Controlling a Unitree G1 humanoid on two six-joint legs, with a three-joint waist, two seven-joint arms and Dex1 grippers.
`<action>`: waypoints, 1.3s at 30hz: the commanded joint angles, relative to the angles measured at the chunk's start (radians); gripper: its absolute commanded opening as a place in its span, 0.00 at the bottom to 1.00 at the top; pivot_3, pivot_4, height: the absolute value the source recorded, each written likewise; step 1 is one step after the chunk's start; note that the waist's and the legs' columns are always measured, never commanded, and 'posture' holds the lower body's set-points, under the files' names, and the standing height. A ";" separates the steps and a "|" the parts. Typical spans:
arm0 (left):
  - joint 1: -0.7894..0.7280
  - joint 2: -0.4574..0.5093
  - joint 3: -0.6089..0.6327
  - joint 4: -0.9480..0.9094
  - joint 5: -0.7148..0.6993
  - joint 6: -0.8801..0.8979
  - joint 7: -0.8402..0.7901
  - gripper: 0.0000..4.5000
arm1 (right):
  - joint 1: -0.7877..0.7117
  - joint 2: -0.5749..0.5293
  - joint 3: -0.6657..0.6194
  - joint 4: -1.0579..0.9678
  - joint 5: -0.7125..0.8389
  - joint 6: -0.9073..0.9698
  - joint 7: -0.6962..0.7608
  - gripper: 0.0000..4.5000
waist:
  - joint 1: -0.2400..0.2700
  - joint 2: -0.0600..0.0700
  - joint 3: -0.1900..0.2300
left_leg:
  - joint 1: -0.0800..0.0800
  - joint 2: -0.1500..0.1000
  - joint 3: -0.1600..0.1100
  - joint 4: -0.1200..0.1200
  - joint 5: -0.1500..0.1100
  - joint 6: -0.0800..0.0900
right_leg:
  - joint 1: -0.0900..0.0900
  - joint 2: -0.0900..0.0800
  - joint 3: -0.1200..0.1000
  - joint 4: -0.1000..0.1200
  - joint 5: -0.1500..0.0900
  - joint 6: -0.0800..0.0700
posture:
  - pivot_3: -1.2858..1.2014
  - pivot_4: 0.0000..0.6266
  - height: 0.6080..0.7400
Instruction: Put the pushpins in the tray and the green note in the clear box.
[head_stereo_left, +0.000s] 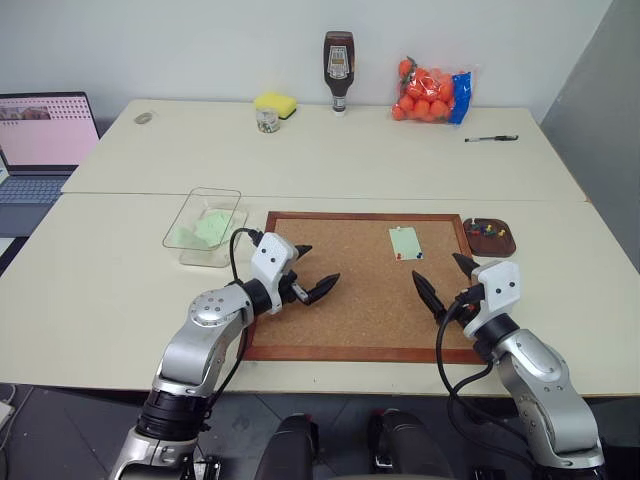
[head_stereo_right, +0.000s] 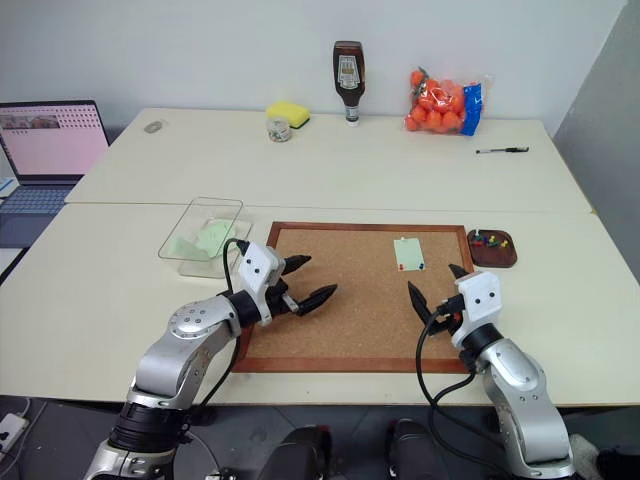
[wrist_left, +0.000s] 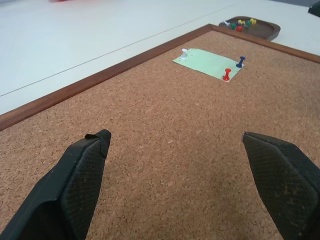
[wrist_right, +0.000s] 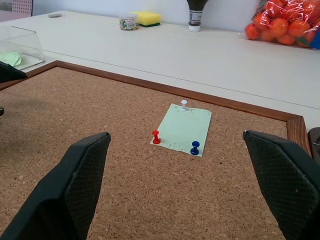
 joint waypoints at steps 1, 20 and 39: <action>-0.060 0.005 0.016 0.007 -0.033 -0.009 -0.047 0.99 | -0.014 -0.008 -0.010 -0.041 0.007 -0.014 0.007 1.00 | 0.000 0.000 0.000 | 0.000 0.000 0.000 0.000 0.000 0.000 | 0.000 0.000 0.000 0.000 0.000 0.000 | 0.52 0.24 1.00; -0.202 -0.004 -0.057 0.213 0.014 -0.134 -0.208 0.33 | -0.053 -0.009 0.001 -0.098 0.022 0.048 0.005 1.00 | -0.001 0.000 0.000 | 0.000 0.000 0.001 0.000 0.000 0.000 | 0.000 0.001 0.001 0.000 0.000 0.000 | 0.52 0.24 1.00; -0.214 -0.055 -0.134 0.365 0.104 -0.195 -0.236 0.01 | -0.236 -0.021 0.014 0.007 0.009 0.165 0.000 1.00 | -0.002 0.000 0.000 | 0.001 0.000 0.003 0.001 0.000 0.000 | 0.000 0.002 0.004 0.000 0.001 0.001 | 0.52 0.24 1.00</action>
